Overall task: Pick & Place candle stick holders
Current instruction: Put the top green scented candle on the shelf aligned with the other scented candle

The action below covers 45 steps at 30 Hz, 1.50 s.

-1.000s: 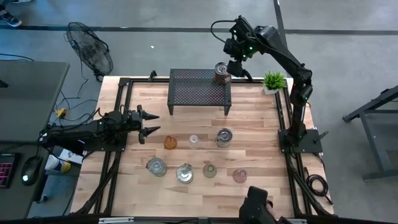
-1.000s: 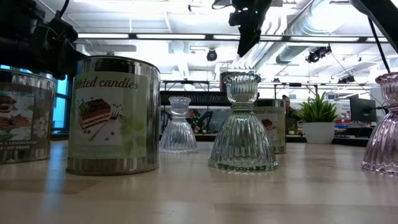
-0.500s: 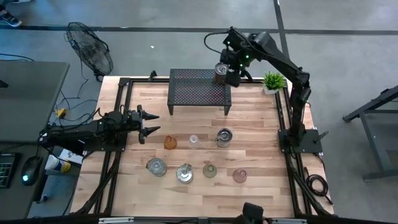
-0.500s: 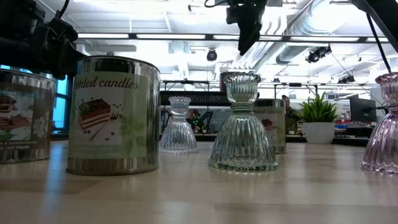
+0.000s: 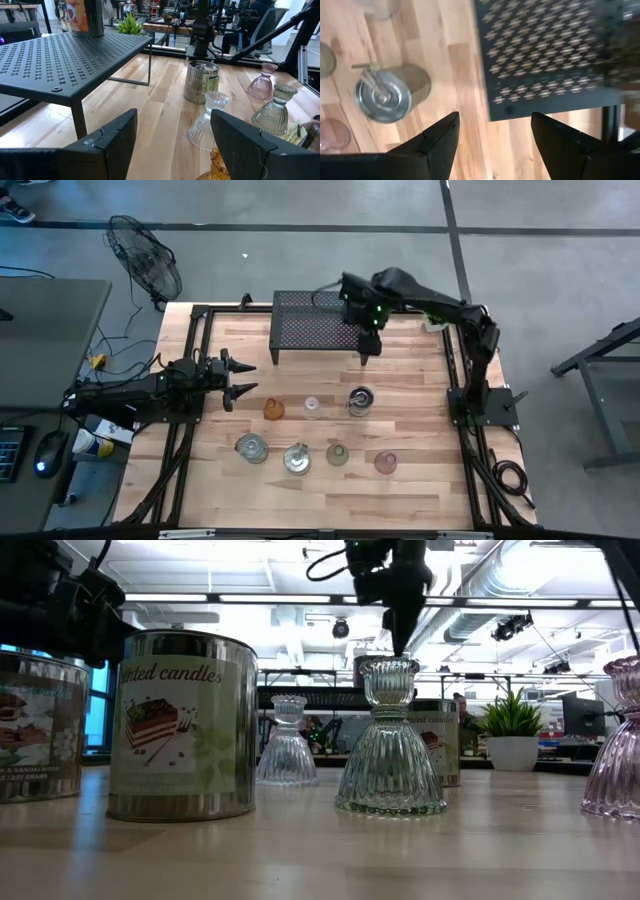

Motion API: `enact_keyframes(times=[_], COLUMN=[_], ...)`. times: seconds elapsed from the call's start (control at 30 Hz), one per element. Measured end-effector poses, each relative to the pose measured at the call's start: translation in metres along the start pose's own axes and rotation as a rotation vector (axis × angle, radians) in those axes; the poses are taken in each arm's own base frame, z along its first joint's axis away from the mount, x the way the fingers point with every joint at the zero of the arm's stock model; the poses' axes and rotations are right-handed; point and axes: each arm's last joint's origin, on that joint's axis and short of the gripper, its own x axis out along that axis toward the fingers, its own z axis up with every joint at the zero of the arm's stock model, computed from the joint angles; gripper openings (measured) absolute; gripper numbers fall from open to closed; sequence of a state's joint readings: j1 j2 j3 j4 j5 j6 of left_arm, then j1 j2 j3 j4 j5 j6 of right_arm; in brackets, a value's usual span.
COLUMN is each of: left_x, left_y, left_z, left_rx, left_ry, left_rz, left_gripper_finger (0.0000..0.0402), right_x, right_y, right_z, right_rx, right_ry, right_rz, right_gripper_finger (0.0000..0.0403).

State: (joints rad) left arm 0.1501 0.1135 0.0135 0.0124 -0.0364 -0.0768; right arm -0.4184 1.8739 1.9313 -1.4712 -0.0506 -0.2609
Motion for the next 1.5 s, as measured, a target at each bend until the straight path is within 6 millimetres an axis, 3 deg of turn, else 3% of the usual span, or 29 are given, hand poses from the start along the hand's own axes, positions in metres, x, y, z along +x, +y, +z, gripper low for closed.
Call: enact_keyframes(times=[0.33, 0.73, 1.1, 1.5], left_x=[0.000, 0.000, 0.000, 0.000], left_y=[0.000, 0.000, 0.000, 0.000], left_z=[0.000, 0.000, 0.000, 0.000], left_rx=[0.000, 0.000, 0.000, 0.000], left_ry=[0.000, 0.000, 0.000, 0.000], left_rz=[0.000, -0.001, 0.000, -0.001], left_gripper_finger=[0.0248, 0.0248, 0.0248, 0.0248], right_x=[0.015, 0.050, 0.066, 0.088], right_y=[0.051, 0.084, 0.096, 0.116], right_z=[-0.044, -0.098, -0.104, -0.093], right_rx=[-0.080, -0.300, -0.610, -0.783], right_ry=[-0.082, -0.094, -0.179, -0.202], right_rz=[-0.055, -0.028, 0.034, 0.034], right_gripper_finger=[0.0240, 0.0240, 0.0240, 0.0240])
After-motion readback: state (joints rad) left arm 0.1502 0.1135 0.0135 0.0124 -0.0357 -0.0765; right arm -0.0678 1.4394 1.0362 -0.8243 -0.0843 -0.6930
